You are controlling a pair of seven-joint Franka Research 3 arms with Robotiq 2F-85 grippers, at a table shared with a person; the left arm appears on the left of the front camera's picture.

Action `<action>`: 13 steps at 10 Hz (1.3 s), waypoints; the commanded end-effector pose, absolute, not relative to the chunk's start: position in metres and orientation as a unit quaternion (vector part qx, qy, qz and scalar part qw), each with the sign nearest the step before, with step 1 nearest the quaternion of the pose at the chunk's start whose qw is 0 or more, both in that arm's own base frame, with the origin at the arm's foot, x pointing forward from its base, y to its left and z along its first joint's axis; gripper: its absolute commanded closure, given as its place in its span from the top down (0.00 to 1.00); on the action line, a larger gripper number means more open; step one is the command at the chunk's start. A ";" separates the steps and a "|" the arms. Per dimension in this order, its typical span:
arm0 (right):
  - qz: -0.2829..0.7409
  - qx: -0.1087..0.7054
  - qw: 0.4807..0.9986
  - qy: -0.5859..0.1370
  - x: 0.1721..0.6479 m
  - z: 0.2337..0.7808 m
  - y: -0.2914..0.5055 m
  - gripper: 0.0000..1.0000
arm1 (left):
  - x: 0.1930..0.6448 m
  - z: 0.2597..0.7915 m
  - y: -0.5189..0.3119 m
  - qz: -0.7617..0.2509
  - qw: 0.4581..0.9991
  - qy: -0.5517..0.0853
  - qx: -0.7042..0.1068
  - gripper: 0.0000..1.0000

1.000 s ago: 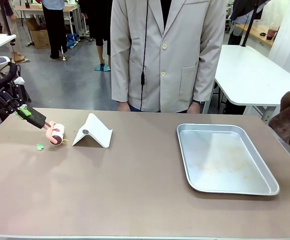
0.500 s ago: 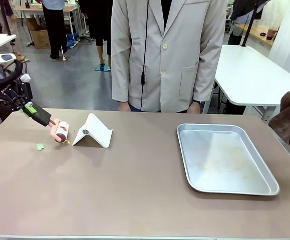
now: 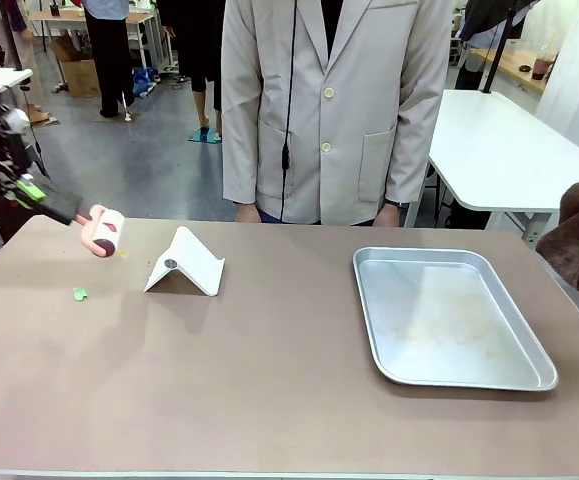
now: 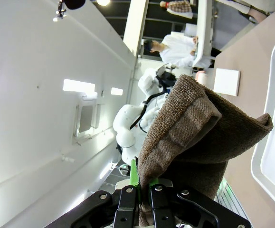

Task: Clean the surface of the table.
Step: Clean the area not pointed to by the person.

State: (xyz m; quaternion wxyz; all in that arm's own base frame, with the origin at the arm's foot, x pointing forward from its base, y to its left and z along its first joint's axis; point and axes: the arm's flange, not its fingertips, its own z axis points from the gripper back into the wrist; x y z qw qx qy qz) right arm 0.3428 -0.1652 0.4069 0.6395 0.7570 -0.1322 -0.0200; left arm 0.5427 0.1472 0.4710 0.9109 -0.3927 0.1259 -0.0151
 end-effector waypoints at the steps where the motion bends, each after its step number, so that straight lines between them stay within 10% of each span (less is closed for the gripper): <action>1: -0.019 0.759 0.638 -0.131 0.341 0.412 -0.165 0.07 | 0.505 0.488 0.175 -0.037 0.888 0.123 -0.441 0.16; 13: -0.019 0.759 0.638 -0.131 0.341 0.412 -0.165 0.07 | 0.377 0.455 0.367 0.041 0.854 0.015 -0.518 0.16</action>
